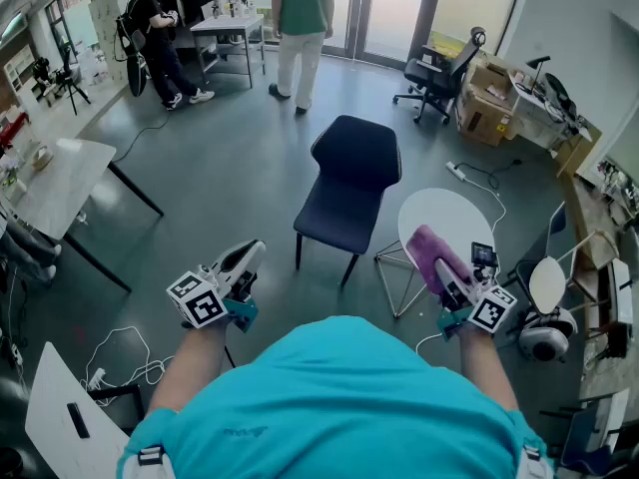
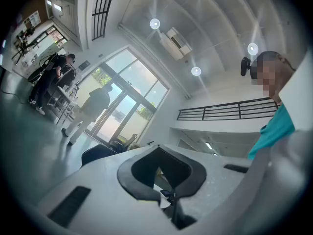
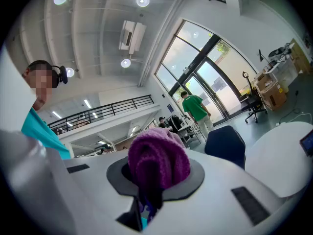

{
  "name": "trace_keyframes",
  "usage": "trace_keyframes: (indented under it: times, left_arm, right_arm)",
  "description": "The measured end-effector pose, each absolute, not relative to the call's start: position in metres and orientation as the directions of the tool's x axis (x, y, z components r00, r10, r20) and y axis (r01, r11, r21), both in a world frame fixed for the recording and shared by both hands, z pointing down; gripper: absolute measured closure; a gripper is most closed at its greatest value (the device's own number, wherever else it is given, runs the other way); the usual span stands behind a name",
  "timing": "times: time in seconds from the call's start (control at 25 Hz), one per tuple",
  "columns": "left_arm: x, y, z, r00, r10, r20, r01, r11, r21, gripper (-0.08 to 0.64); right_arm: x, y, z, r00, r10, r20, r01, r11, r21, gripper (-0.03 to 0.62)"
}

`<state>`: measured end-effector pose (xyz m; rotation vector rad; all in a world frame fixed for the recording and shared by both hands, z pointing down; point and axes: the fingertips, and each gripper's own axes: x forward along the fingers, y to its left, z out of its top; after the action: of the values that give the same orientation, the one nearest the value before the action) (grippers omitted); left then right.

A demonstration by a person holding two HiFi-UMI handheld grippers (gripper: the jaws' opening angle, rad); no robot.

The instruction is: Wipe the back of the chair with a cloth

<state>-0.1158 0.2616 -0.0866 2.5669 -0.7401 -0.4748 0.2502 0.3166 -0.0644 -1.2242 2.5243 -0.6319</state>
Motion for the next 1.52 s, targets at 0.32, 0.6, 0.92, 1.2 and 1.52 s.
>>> trace_keyframes:
  times: [0.32,0.6,0.92,1.2,1.52]
  left_arm:
    - [-0.123,0.258,-0.082,0.796,-0.567,-0.212,-0.418,-0.768,0.485,0.557]
    - [-0.159,0.248,-0.078,0.788,-0.579,-0.209,-0.422,-0.755,0.503,0.557]
    - [-0.221,0.213,-0.079,0.802,-0.575,-0.16,-0.449,-0.758,0.473,0.557]
    - [-0.161,0.142,-0.061,0.835,-0.542,-0.094,-0.448,-0.769,0.456,0.557]
    - [-0.007,-0.017,0.014,0.823,-0.566,-0.047,-0.452,-0.703,0.55,0.557]
  right_arm:
    - [0.244,0.31,-0.061,-0.613,-0.789,-0.036,-0.68,0.55,-0.486,0.537]
    - [0.214,0.291,-0.066,-0.615,-0.788,-0.024,-0.691,0.554,-0.465,0.537]
    - [0.175,0.227,-0.075,-0.577,-0.814,-0.069,-0.694,0.534,-0.484,0.534]
    - [0.214,0.139,-0.07,-0.584,-0.809,-0.066,-0.728,0.557,-0.4,0.534]
    - [0.347,-0.044,-0.046,-0.593,-0.802,-0.071,-0.783,0.596,-0.18,0.534]
